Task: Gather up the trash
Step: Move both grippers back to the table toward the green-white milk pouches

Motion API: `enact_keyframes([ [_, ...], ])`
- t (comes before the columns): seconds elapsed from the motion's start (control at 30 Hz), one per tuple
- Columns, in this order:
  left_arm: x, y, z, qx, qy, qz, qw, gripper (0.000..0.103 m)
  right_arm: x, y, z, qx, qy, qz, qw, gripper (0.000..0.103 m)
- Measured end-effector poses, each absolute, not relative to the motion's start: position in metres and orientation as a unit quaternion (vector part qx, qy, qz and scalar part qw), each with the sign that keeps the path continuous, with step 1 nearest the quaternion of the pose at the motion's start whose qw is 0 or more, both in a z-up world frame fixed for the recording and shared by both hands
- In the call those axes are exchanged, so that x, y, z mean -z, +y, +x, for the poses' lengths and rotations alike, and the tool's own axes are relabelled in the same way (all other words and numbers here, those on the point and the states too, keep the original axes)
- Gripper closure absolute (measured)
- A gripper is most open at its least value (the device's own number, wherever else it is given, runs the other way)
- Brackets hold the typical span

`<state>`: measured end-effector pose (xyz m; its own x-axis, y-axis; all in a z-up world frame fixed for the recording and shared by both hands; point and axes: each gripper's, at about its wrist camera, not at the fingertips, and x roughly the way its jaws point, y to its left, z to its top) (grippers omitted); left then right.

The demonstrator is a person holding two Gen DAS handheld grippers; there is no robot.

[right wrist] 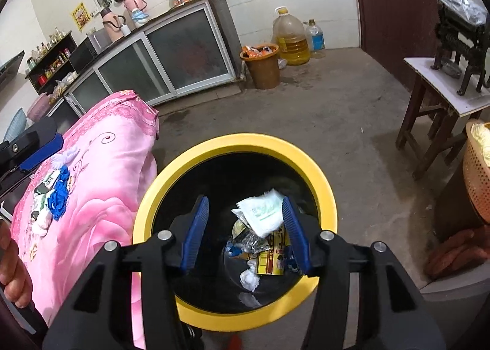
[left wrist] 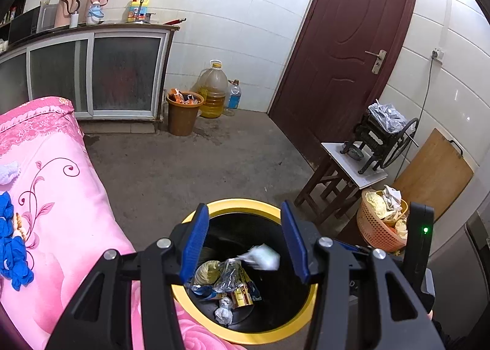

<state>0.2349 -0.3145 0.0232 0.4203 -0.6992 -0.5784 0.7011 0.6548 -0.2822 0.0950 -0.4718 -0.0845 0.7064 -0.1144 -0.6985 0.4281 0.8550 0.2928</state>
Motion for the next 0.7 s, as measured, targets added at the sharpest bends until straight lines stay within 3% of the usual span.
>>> enact_keyframes([
  [0.23, -0.034, -0.274, 0.234, 0.394, 0.323, -0.008, 0.860, 0.057, 0.069, -0.454, 0.098, 0.139, 0.340, 0.194, 0.909, 0.054],
  [0.43, -0.040, -0.175, 0.238, 0.318, 0.298, -0.010, 0.900, 0.051, 0.051, -0.407, 0.124, 0.058, 0.314, 0.143, 0.937, 0.052],
  [0.6, -0.036, -0.067, 0.235, 0.206, 0.295, 0.008, 0.933, 0.043, 0.037, -0.338, 0.157, -0.045, 0.292, 0.096, 0.951, 0.046],
  [0.7, -0.030, -0.008, 0.235, 0.141, 0.298, 0.033, 0.944, 0.031, 0.037, -0.294, 0.183, -0.094, 0.305, 0.072, 0.945, 0.045],
])
